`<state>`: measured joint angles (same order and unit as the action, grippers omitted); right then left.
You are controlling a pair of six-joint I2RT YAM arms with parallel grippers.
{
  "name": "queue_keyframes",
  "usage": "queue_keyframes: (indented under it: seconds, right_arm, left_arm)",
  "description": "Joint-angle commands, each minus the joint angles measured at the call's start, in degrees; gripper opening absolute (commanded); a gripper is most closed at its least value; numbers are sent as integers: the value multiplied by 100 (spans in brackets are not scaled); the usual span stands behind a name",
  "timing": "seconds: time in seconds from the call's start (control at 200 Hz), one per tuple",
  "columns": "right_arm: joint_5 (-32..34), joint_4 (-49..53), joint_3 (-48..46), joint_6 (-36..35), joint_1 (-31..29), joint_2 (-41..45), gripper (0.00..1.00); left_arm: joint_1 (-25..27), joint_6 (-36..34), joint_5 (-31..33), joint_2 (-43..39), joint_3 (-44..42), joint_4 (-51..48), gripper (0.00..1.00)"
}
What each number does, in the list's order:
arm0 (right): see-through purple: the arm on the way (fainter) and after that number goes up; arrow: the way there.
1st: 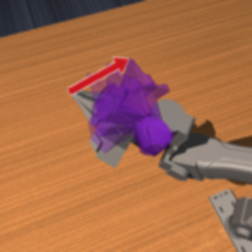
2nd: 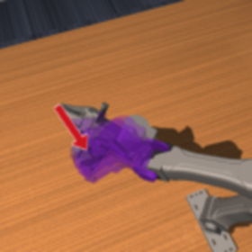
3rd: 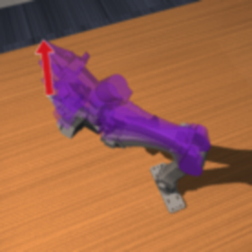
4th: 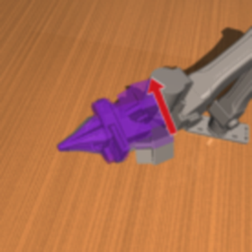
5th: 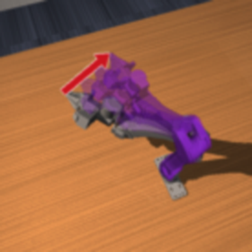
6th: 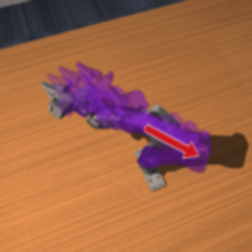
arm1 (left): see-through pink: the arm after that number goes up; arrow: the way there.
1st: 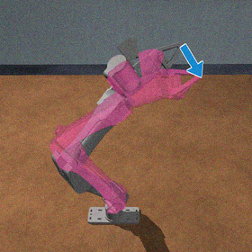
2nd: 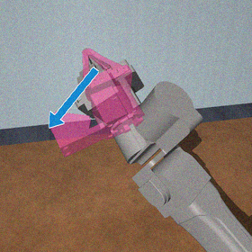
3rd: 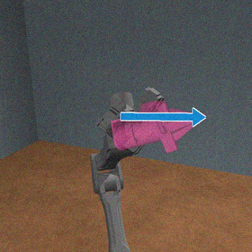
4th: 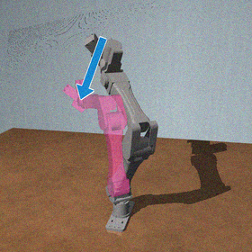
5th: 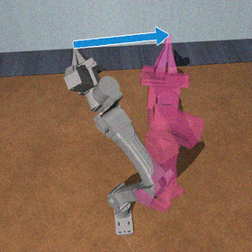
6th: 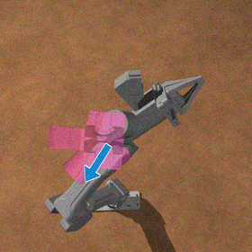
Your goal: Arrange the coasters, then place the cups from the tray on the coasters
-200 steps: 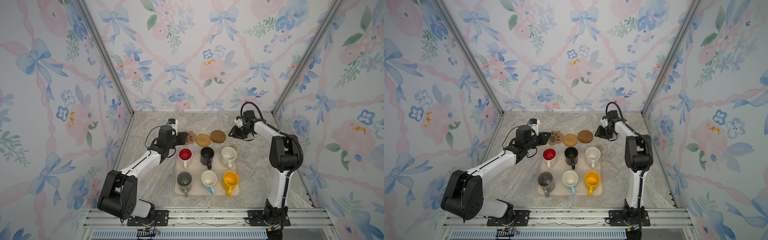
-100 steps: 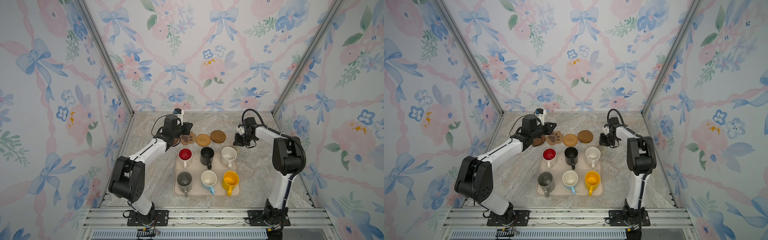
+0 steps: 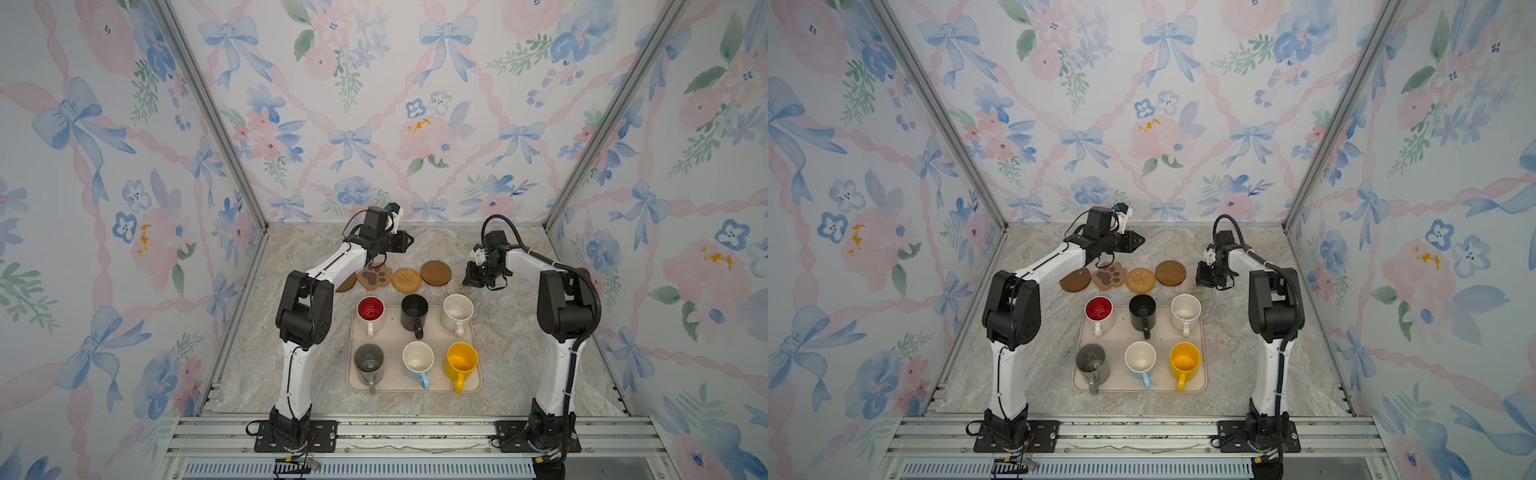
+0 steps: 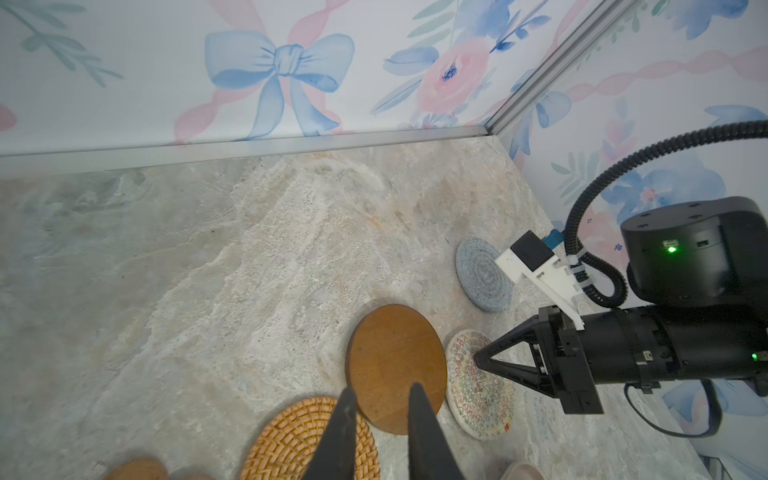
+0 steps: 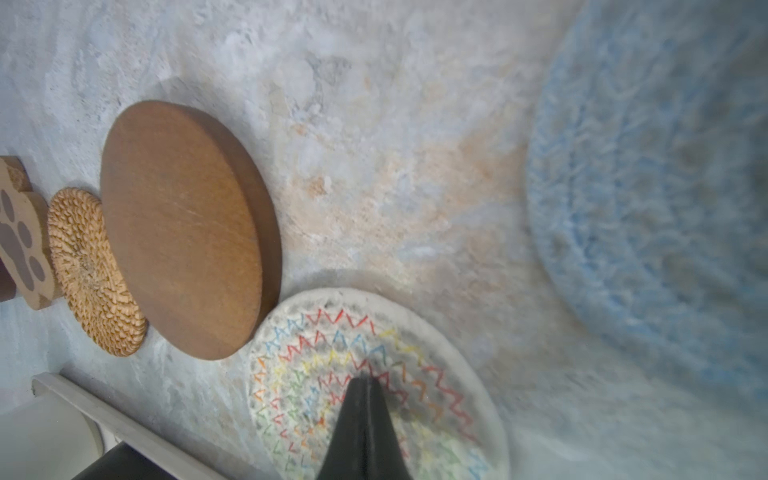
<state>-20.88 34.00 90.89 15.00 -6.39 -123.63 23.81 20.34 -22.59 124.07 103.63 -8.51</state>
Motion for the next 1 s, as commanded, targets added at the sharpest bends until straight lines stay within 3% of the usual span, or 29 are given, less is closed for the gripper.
queue_keyframes:
  seconds: [0.0,0.15,0.515,0.995]
  right_arm:
    - [347,326,202,152,85,-400,0]
    - [366,374,450,247,147,-529,0]
    - [329,634,1183,321,279,-789,0]
    - [-320,-210,1159,623,39,-9,1]
  left_arm:
    - [37,-298,-188,415,703,-607,21]
    - [50,-320,-304,993,1526,-932,24]
    - [37,-215,-565,1957,2555,-1065,29]
    - [-8,-98,-792,2901,3579,-1069,26]
